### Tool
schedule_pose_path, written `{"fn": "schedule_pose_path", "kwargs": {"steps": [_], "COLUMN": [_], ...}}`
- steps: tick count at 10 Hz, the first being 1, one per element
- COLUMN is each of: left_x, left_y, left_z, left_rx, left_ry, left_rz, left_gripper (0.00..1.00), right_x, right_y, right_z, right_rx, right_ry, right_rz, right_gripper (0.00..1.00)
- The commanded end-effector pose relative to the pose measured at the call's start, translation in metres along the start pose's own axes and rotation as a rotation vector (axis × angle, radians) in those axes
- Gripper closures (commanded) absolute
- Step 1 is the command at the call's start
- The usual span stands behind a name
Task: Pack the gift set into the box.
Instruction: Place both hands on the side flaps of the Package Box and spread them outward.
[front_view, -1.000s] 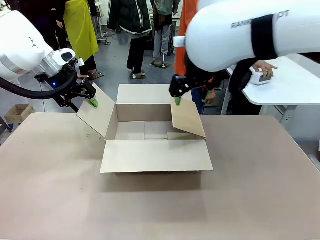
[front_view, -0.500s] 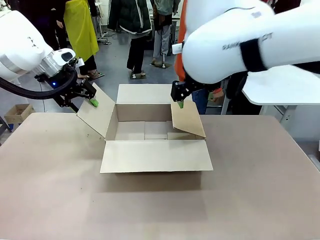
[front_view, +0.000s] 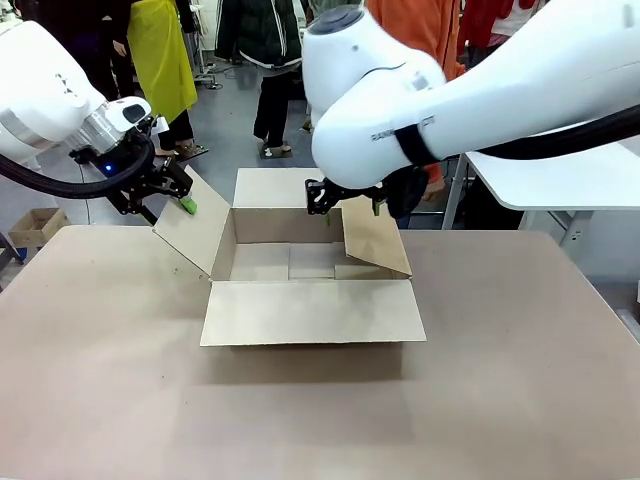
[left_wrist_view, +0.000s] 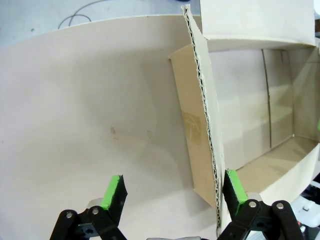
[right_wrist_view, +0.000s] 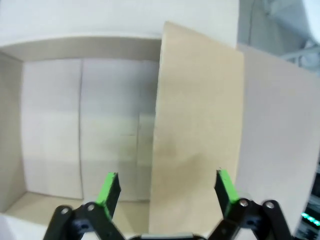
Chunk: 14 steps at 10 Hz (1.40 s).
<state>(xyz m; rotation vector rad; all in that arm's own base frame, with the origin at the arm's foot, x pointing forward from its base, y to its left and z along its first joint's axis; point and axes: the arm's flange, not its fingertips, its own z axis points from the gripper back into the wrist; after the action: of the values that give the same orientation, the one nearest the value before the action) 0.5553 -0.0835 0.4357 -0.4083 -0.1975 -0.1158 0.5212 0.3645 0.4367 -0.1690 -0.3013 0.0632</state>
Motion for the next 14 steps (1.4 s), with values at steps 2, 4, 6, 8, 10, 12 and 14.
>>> {"fn": "schedule_pose_path", "kwargs": {"steps": [2,4,6,8,10,12,14], "left_x": [-0.001,-0.001,-0.001,-0.001,-0.001,-0.001,-0.001], "left_y": [-0.002,-0.002,-0.002,-0.002,-0.002,-0.002,-0.002], "left_z": [0.001,0.001,0.001,0.001,0.001,0.001,0.001], "left_rx": [0.016,0.016,0.016,0.016,0.016,0.016,0.016], "left_ry": [-0.004,-0.004,-0.004,-0.004,-0.004,-0.004,-0.004], "left_rz": [0.009,0.009,0.009,0.009,0.009,0.009,0.009], "left_gripper": [0.0,0.0,0.0,0.0,0.0,0.0,0.0], "right_x": [0.012,0.008,0.007,0.006,0.008,0.006,0.002], "right_y": [0.026,0.024,0.02,0.014,0.002,-0.027,-0.056], "right_z": [-0.016,-0.03,-0.032,-0.038,-0.032,-0.018,-0.001], "right_rx": [-0.19,-0.181,-0.169,-0.192,-0.217,-0.227,-0.16], "right_ry": [0.013,0.037,0.043,0.05,0.034,0.031,0.037], "right_rz": [-0.091,-0.092,-0.094,-0.086,-0.112,-0.152,-0.162], "right_gripper": [0.0,0.0,0.0,0.0,0.0,0.0,0.0]}}
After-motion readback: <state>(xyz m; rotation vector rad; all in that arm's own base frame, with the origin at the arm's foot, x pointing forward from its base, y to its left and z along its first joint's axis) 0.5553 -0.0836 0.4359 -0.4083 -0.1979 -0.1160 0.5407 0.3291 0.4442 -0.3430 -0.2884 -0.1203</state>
